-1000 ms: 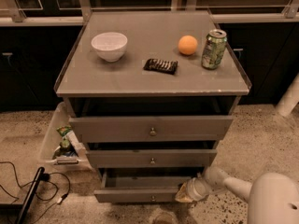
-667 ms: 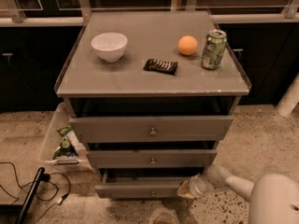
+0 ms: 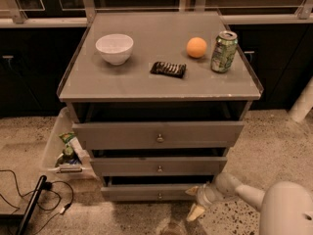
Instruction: Close bottom drawer
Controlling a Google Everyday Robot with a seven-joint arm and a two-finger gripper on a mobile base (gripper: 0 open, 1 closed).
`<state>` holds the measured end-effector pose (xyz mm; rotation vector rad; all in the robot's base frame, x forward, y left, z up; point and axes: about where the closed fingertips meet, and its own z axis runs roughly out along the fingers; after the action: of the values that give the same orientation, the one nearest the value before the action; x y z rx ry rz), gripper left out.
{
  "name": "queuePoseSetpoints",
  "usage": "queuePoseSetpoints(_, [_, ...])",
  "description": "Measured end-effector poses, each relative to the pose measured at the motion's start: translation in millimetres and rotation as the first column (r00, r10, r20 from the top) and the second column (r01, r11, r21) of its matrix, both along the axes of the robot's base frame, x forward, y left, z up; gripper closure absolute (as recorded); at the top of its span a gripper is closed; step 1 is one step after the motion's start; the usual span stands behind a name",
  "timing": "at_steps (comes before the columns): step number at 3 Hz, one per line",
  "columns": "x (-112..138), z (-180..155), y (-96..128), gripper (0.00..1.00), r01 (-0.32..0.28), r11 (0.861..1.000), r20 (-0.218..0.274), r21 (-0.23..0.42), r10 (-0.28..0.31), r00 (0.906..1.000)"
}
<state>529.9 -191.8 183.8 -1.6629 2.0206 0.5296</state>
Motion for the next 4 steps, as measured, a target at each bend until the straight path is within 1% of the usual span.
queuePoseSetpoints(1, [0.0, 0.0, 0.1, 0.00, 0.000, 1.000, 0.000, 0.000, 0.000, 1.0000])
queuePoseSetpoints(2, [1.2, 1.1, 0.3, 0.00, 0.003, 1.000, -0.001, 0.002, -0.003, 1.0000])
queuePoseSetpoints(3, [-25.1, 13.0, -11.7, 0.00, 0.013, 1.000, 0.003, 0.003, -0.013, 0.9999])
queuePoseSetpoints(4, [-72.6, 35.9, -34.2, 0.00, 0.036, 0.999, 0.027, 0.008, -0.036, 0.9990])
